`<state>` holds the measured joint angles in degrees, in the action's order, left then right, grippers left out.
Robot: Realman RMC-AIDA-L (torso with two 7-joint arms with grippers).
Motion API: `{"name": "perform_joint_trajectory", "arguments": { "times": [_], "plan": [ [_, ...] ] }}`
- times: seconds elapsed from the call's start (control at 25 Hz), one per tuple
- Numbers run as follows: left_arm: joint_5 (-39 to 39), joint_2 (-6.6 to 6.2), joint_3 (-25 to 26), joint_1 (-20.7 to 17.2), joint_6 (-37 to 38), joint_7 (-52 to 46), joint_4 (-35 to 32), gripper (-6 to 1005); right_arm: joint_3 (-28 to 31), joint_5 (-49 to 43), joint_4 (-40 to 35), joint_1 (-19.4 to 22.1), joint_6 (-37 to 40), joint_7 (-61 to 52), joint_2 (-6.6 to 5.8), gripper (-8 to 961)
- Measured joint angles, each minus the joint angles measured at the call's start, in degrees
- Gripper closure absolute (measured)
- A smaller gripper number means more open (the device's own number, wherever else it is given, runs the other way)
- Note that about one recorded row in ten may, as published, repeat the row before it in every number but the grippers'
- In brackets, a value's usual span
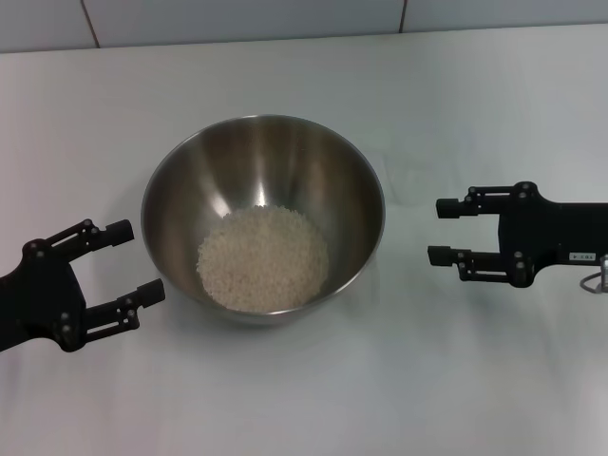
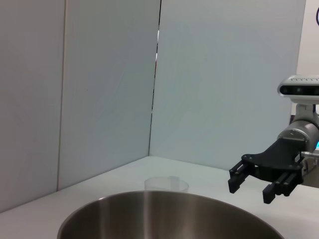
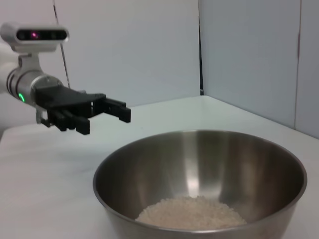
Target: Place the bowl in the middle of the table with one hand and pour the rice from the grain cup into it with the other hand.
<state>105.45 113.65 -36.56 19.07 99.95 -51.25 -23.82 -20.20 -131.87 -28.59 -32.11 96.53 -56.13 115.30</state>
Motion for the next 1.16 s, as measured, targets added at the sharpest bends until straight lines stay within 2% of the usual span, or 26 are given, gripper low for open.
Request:
{"name": "perform_joint_trajectory", "arguments": {
  "times": [0.04, 0.08, 0.32, 0.76, 0.8, 1.16],
  "plan": [
    [0.0, 0.0, 0.0, 0.0, 0.1, 0.0, 0.0, 184, 0.0, 0.0, 0.0, 0.0, 0.0, 0.0, 0.0, 337],
    [0.0, -0.01, 0.0, 0.0, 0.1, 0.0, 0.0, 184, 0.0, 0.0, -1.1, 0.1, 0.0, 0.0, 0.54, 337],
    [0.0, -0.02, 0.0, 0.0, 0.2, 0.0, 0.0, 184, 0.0, -0.1, -1.4, -0.1, -0.1, -0.9, 0.82, 337],
    [0.1, 0.03, 0.0, 0.5, 0.1, 0.3, 0.0, 184, 1.4, 1.6, -1.3, 0.8, 1.5, -3.3, 0.43, 331],
    [0.1, 0.09, 0.0, 0.5, 0.0, 0.2, 0.0, 184, 1.5, 2.0, -1.2, 0.9, 1.6, -3.3, 0.39, 152],
    [0.1, 0.25, 0.0, 0.6, -0.1, 0.0, 0.0, 184, 1.5, 3.1, -1.2, 0.8, 0.1, -3.5, 0.66, 152]
  ]
}}
